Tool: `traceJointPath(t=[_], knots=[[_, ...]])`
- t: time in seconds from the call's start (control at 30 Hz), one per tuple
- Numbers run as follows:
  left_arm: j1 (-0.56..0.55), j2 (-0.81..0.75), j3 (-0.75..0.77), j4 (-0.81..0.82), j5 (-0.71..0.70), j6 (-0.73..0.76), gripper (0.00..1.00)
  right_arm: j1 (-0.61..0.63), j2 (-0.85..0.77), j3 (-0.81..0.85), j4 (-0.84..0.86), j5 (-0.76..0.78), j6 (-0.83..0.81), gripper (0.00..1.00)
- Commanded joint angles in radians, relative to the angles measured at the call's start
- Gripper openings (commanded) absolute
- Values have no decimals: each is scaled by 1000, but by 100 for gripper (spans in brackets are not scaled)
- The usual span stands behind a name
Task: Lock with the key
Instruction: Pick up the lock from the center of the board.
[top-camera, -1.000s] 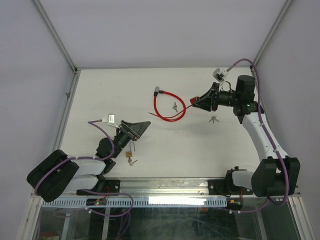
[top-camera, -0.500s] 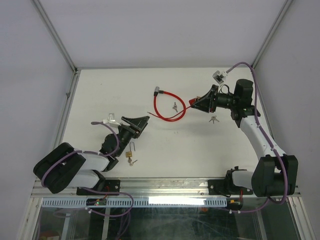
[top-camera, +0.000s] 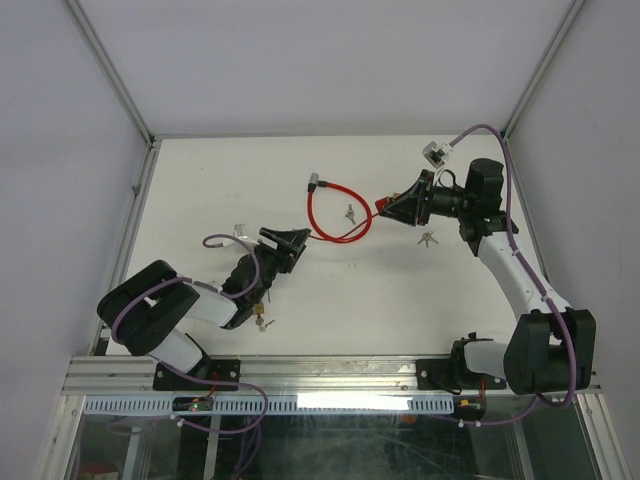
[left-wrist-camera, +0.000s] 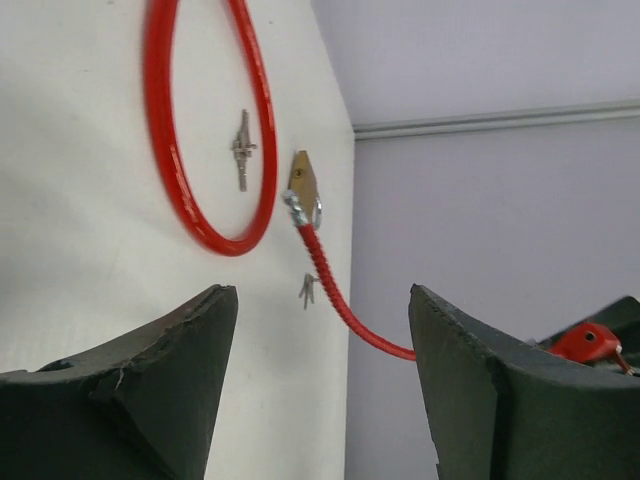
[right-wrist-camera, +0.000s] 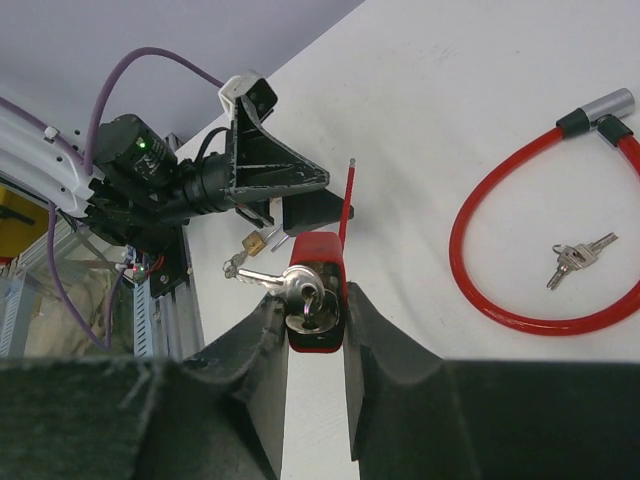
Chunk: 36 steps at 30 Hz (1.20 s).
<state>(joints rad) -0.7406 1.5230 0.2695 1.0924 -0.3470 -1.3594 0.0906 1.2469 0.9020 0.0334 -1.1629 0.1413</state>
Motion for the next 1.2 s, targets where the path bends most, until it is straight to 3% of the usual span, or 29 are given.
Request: traceJointPath(t=[0.0, 0.37, 0.67, 0.8, 1.07, 1.17], knots=[[-9, 41, 52, -29, -66, -95, 69, 7, -16, 4, 67, -13, 24, 0], [-4, 199, 112, 161, -28, -104, 44, 9, -17, -4, 60, -6, 12, 0], [-4, 172, 131, 146, -23, -64, 40, 22, -1, -5, 48, -3, -4, 0], [-3, 186, 132, 178, -16, -64, 33, 27, 1, -3, 40, 2, -14, 0], [5, 203, 137, 255, 12, 6, 0, 36, 8, 4, 1, 0, -51, 0], [9, 184, 138, 284, 39, 147, 0, 35, 7, 24, -62, 0, -112, 0]])
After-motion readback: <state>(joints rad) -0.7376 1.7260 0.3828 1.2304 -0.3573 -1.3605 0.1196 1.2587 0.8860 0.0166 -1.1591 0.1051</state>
